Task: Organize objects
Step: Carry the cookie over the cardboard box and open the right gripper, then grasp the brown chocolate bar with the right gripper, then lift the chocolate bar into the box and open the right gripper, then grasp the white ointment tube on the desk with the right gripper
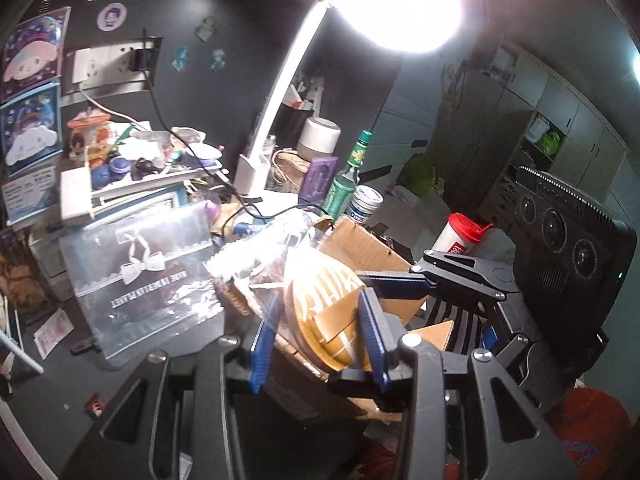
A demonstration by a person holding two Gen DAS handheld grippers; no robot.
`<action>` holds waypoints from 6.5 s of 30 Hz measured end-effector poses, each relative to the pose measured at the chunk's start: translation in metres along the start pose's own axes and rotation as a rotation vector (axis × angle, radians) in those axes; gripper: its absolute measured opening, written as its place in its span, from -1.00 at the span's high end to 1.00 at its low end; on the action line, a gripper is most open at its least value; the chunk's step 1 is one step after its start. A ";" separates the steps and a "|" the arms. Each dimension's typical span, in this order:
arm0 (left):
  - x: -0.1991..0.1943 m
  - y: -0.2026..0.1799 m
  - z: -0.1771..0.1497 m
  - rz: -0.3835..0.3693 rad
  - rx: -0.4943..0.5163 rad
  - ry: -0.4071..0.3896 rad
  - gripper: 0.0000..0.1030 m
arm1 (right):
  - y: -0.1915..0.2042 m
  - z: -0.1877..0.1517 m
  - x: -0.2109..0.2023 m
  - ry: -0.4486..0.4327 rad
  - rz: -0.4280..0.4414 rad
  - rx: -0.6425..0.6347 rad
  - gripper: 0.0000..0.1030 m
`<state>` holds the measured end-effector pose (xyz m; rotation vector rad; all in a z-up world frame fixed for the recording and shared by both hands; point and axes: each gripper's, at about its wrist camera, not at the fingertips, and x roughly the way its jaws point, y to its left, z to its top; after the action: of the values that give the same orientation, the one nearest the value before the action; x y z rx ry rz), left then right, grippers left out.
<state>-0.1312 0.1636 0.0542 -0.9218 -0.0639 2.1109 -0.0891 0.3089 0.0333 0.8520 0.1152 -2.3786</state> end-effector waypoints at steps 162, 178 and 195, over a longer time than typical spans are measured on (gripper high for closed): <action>-0.150 0.152 -0.209 0.561 -0.324 -0.095 -0.72 | 0.165 -0.096 0.200 0.322 0.185 -0.590 -0.10; -0.154 0.169 -0.217 0.551 -0.379 -0.104 -0.72 | 0.150 -0.067 0.249 0.356 0.184 -0.417 -0.04; -0.124 0.169 -0.217 0.490 -0.390 -0.053 -0.72 | 0.142 -0.074 0.240 0.336 0.224 -0.367 0.54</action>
<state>-0.0558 -0.0912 -0.0891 -1.2020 -0.3148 2.6343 -0.1146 0.0904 -0.1531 1.0136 0.5434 -1.9096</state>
